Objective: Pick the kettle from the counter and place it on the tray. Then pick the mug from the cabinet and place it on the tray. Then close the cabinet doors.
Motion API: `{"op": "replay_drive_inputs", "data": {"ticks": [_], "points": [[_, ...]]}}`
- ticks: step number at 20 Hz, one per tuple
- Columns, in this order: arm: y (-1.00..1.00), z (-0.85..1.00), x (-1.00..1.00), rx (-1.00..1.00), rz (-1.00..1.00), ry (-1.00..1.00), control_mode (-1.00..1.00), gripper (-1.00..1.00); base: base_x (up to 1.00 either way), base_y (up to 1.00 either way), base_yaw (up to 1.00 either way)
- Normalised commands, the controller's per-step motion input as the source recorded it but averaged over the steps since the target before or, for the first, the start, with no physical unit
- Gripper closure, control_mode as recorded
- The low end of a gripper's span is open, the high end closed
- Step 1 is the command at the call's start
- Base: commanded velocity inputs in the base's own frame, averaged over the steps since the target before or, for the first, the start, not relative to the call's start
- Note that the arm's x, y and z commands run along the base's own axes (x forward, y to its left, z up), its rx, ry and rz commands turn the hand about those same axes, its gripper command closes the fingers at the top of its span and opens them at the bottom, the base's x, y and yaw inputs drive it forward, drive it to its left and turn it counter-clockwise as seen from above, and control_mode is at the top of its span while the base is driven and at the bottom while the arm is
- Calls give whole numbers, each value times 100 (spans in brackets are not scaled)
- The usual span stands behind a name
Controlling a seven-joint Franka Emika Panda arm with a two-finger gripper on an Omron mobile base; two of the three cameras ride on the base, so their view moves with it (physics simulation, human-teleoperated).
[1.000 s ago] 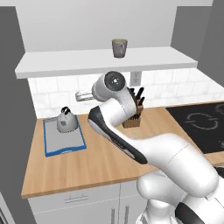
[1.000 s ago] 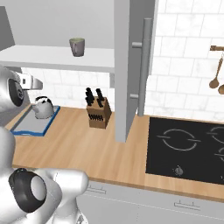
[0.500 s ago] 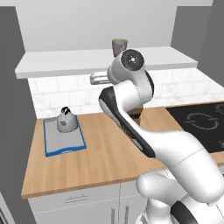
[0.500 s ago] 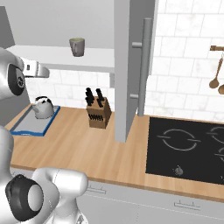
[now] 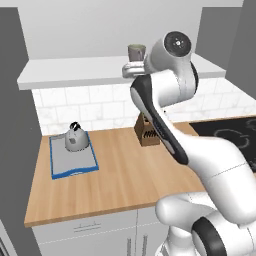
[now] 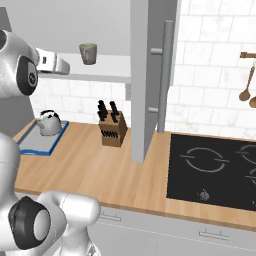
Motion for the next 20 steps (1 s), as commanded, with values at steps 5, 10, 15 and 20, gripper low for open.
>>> {"op": "replay_drive_inputs", "data": {"ticks": [5,10,15,20], "points": [[-54,23,16,0,-2,-1,-100,-100,0,0,0],[-27,2,43,0,0,1,-100,-100,0,0,0],[-7,-1,45,-3,0,0,-100,-100,0,0,0],[1,0,45,0,0,0,-100,-100,0,0,0]]}}
